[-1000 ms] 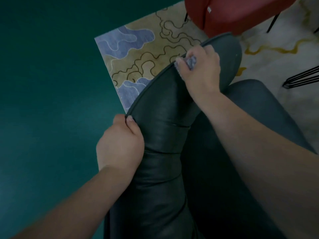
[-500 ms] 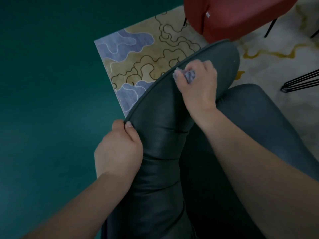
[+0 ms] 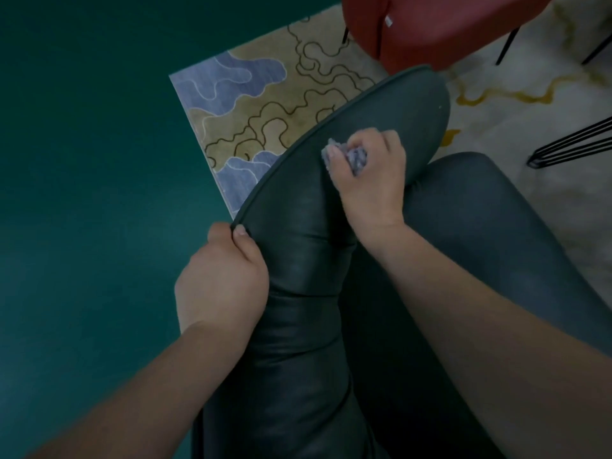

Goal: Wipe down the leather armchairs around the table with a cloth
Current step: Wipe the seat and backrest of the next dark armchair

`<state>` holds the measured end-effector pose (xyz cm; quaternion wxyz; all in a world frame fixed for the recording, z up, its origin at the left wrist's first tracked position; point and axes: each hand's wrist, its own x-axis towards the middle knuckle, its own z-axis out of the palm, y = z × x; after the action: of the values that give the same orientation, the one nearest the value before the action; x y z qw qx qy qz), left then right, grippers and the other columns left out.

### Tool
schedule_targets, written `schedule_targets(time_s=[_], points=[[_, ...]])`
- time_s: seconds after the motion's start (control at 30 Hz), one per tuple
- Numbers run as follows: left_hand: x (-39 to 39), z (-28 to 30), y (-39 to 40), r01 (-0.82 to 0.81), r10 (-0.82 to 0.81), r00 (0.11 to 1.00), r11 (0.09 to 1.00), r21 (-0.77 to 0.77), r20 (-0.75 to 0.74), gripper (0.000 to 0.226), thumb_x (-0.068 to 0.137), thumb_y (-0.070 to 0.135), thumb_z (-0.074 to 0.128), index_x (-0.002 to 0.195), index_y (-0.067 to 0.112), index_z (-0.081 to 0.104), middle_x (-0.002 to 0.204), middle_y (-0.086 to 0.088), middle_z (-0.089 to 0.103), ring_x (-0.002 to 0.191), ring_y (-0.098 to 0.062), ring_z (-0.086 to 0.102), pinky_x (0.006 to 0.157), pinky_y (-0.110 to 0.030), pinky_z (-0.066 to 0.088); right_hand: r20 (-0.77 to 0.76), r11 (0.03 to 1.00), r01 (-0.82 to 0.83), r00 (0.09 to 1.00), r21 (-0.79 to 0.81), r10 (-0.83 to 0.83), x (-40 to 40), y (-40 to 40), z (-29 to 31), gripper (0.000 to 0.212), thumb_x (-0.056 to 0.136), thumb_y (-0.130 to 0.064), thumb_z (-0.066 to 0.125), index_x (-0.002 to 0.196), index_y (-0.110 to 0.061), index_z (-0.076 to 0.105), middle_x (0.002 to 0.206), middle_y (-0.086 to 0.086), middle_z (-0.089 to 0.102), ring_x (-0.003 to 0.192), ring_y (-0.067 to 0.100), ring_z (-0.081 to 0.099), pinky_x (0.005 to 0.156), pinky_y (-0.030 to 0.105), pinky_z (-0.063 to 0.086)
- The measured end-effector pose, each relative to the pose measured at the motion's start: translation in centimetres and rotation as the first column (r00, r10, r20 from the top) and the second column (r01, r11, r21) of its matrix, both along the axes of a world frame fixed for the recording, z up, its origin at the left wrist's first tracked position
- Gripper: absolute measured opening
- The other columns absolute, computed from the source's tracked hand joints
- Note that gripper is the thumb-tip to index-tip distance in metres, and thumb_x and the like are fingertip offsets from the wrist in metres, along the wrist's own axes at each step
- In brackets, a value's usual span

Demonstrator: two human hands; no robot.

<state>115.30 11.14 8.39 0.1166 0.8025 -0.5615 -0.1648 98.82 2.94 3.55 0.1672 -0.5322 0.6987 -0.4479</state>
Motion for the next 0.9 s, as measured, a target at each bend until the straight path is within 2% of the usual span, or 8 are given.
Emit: schedule_targets(time_s=[0.07,0.17,0.27,0.37,0.53,0.67,0.77,0.9], points=[[0.0,0.0,0.0,0.001,-0.001,1.0,1.0,-0.005,-0.002,0.026,0.1,0.033,0.026,0.092,0.015,0.043,0.064,0.001,0.043,0.057,-0.021,0.041,0.058,-0.035,0.029,0.063,0.999,0.045,0.997,0.022,-0.046,0.5,1.5,-0.7,0.02,0.085,-0.036,0.063,0.085,-0.019,0.052,0.094,0.001,0.046,0.089,0.019,0.047,0.077,0.027,0.038],[0.0,0.1,0.1,0.013,-0.013,1.0,1.0,0.006,-0.006,0.029,0.1,0.034,0.027,0.102,0.013,0.046,0.065,0.002,0.044,0.06,-0.025,0.041,0.06,-0.035,0.029,0.262,0.996,0.079,0.961,0.038,-0.086,1.8,6.2,-2.9,0.02,0.086,-0.041,0.058,0.081,-0.024,0.047,0.087,0.005,0.047,0.08,0.016,0.047,0.072,0.026,0.04],[-0.1,0.4,0.4,0.082,-0.082,0.997,0.996,0.015,-0.006,0.041,0.099,0.042,0.027,0.131,0.019,0.039,0.092,-0.009,0.059,0.072,-0.026,0.046,0.065,-0.034,0.031,0.488,0.984,0.032,0.865,0.176,-0.116,2.8,11.0,-4.9,0.022,0.083,-0.048,0.055,0.072,-0.033,0.044,0.08,0.014,0.05,0.072,0.017,0.048,0.067,0.033,0.044],[-0.1,0.6,0.5,0.178,-0.179,0.984,0.983,0.034,0.003,0.054,0.097,0.05,0.031,0.147,0.034,0.02,0.128,-0.009,0.053,0.089,-0.028,0.054,0.069,-0.031,0.032,0.45,0.974,0.016,0.885,0.226,-0.119,1.5,10.3,-4.7,0.026,0.082,-0.045,0.059,0.068,-0.03,0.044,0.074,0.009,0.049,0.07,0.017,0.048,0.065,0.035,0.045],[0.5,0.3,0.5,0.276,-0.276,0.961,0.957,0.085,-0.007,0.065,0.089,0.06,0.037,0.148,0.047,0.012,0.134,-0.005,0.046,0.104,-0.027,0.055,0.072,-0.03,0.035,0.3,0.997,0.023,0.953,0.078,-0.045,2.6,6.9,-0.7,0.018,0.086,-0.034,0.064,0.078,-0.025,0.05,0.09,0.005,0.052,0.079,0.008,0.049,0.072,0.012,0.038],[0.9,0.6,1.4,0.395,-0.403,0.914,0.91,0.126,0.051,0.073,0.084,0.064,0.04,0.147,0.05,0.006,0.15,-0.004,0.021,0.125,-0.031,0.042,0.091,-0.039,0.042,0.467,0.994,0.033,0.881,0.107,-0.079,4.6,11.2,-2.5,0.015,0.085,-0.038,0.062,0.08,-0.03,0.05,0.092,0.009,0.051,0.079,0.013,0.052,0.073,0.023,0.045],[1.3,0.9,3.9,0.446,-0.459,0.885,0.884,0.142,0.075,0.076,0.083,0.064,0.043,0.147,0.051,0.004,0.158,-0.003,-0.001,0.136,-0.033,0.023,0.104,-0.044,0.035,0.566,0.972,-0.018,0.816,0.233,-0.121,4.0,14.8,-4.6,0.021,0.087,-0.035,0.061,0.072,-0.031,0.047,0.081,0.01,0.052,0.07,0.01,0.049,0.066,0.024,0.042],[1.5,0.6,6.0,0.48,-0.484,0.87,0.875,0.06,0.093,0.072,0.077,0.064,0.044,0.144,0.053,0.02,0.16,-0.001,0.001,0.134,-0.035,0.023,0.107,-0.046,0.031,0.517,0.976,-0.02,0.851,0.215,-0.097,2.4,13.8,-3.3,0.027,0.09,-0.025,0.061,0.068,-0.023,0.048,0.069,0.0,0.051,0.066,0.008,0.049,0.064,0.025,0.042]])
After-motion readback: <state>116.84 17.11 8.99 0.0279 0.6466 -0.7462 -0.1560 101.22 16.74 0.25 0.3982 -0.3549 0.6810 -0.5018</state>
